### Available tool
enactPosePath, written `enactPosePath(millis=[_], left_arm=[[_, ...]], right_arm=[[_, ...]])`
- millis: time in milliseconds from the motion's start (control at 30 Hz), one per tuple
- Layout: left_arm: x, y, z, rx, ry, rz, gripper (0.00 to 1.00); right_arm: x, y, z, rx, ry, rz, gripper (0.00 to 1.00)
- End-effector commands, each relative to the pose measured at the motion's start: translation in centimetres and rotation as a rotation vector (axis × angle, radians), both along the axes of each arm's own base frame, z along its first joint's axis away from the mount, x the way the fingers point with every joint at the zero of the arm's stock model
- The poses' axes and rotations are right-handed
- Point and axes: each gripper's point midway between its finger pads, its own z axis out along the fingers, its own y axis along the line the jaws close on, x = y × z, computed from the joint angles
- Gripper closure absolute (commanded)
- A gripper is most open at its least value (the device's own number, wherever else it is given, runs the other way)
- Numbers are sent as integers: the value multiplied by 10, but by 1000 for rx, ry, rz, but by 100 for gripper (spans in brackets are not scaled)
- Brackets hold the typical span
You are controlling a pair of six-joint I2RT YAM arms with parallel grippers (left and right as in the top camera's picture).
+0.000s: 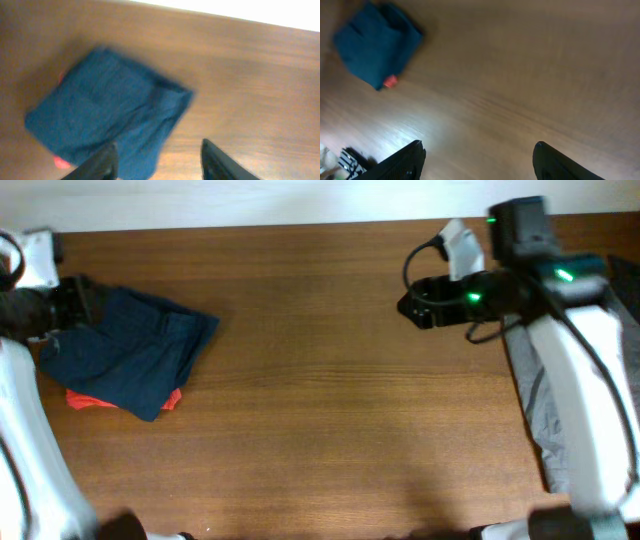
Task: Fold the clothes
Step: 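Release the shorts on the red shirt and raise the left gripper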
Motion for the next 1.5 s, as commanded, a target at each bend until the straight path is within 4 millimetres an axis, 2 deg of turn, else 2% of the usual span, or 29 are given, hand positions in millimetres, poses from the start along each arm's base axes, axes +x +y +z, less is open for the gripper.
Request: enactPosePath(millis=[0, 67, 133, 167, 300, 433, 700, 1033, 1133, 1333, 1467], left_arm=[[-41, -66, 68, 125, -177, -239, 43], [-63, -89, 85, 153, -221, -291, 41], [-83, -109, 96, 156, -253, -339, 37], [-96, -120, 101, 153, -264, -365, 1], [-129, -132, 102, 136, -250, -390, 1], [-137, -133, 99, 130, -231, -392, 1], [-136, -133, 98, 129, -228, -392, 1], [-136, -133, 98, 129, -227, -392, 1], [-137, -133, 98, 128, -225, -392, 1], [-137, -133, 98, 128, -225, -392, 1], [-137, -133, 98, 128, -225, -392, 0]], right_arm=[[-34, 1, 65, 29, -195, 21, 26], [-49, -2, 83, 32, -251, 19, 25], [-67, -6, 99, 26, -305, 10, 20], [-79, -11, 107, 12, -336, -6, 1], [-106, -23, 118, -25, -377, -42, 1], [-117, -24, 122, -24, -391, -43, 1], [-111, -23, 117, -26, -374, -43, 1], [-93, -22, 98, -38, -291, -40, 1], [-92, -26, 98, -79, -318, -29, 1], [-88, -25, 140, -198, -674, 110, 1], [-98, -27, 137, -254, -827, 150, 1]])
